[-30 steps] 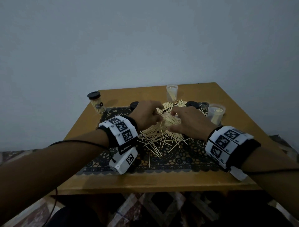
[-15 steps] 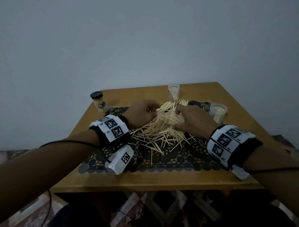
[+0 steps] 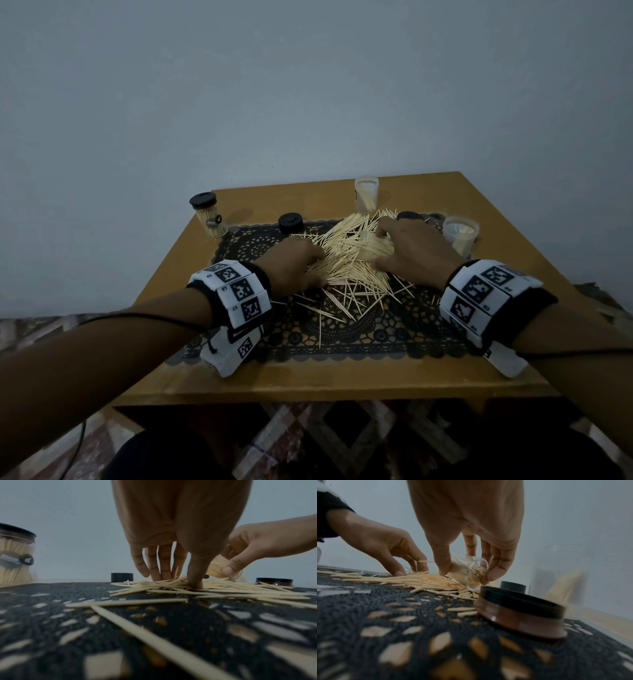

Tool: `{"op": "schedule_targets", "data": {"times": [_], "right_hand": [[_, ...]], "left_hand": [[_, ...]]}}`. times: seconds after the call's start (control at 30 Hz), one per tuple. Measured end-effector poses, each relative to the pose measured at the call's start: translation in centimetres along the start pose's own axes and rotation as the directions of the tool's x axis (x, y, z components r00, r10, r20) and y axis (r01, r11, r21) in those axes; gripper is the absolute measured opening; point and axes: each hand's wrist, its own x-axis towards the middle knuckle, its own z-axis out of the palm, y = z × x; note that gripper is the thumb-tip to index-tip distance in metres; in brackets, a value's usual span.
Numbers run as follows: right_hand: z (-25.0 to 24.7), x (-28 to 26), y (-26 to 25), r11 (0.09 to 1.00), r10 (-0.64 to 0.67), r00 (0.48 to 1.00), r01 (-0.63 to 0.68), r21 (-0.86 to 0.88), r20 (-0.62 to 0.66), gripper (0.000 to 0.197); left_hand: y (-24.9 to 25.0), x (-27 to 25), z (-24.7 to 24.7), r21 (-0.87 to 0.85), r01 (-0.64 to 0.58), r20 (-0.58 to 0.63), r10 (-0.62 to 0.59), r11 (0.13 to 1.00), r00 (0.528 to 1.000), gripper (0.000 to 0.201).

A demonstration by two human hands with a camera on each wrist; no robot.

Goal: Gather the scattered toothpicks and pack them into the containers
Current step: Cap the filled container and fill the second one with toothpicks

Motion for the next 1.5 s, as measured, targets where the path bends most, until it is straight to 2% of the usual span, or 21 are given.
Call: {"op": "schedule_targets", "data": {"times": [0.1,0.2,0.4,0.6,1.1,1.23,1.43,1.5], "right_hand": [[-0.2,0.0,0.1,0.999,-0.026,0.999,0.025,0.023,0.027,0.052],[-0.2,-0.1,-0.2,0.998,-0.058,0.997,0.056,0.027,0.05,0.05],[0.0,-0.2,-0.5,0.998,-0.065,0.996,0.063,0.028,0.058,0.049],[-0.3,-0.2,-0.1,0.998,-0.042,0.998,0.039,0.044,0.054,0.049],[-0.2,-0.1,-0.4,0.997,-0.078,0.996,0.077,0.023,0.052,0.047],[-0.1,-0.2,-0.7,0.995,-0.096,0.995,0.095,0.031,0.037,0.046],[-0.1,-0.1,-0.7,0.995,-0.095,0.995,0.094,0.041,0.028,0.048],[-0.1,-0.2,-0.7,0.994,-0.105,0.994,0.104,0.045,0.025,0.048]], "left_hand": [[-0.2,0.2,0.1,-0.061,-0.025,-0.064,0.021,0.998,0.998,0.028],[-0.5,0.4,0.0,-0.095,-0.052,-0.074,0.045,0.994,0.996,0.021],[-0.5,0.6,-0.1,-0.073,-0.076,-0.103,0.068,0.994,0.992,0.021],[-0.4,0.8,-0.5,-0.038,-0.093,-0.006,0.093,0.995,0.996,0.013],[-1.2,0.0,-2.5,-0.226,0.015,-0.145,-0.049,0.974,0.988,0.018],[0.1,0.2,-2.6,-0.272,-0.012,-0.13,-0.025,0.962,0.991,0.03],[0.7,0.9,-2.6,-0.211,-0.032,-0.145,0.001,0.977,0.989,0.028],[0.9,1.0,-2.6,-0.165,-0.07,-0.147,0.046,0.984,0.988,0.026]]}}
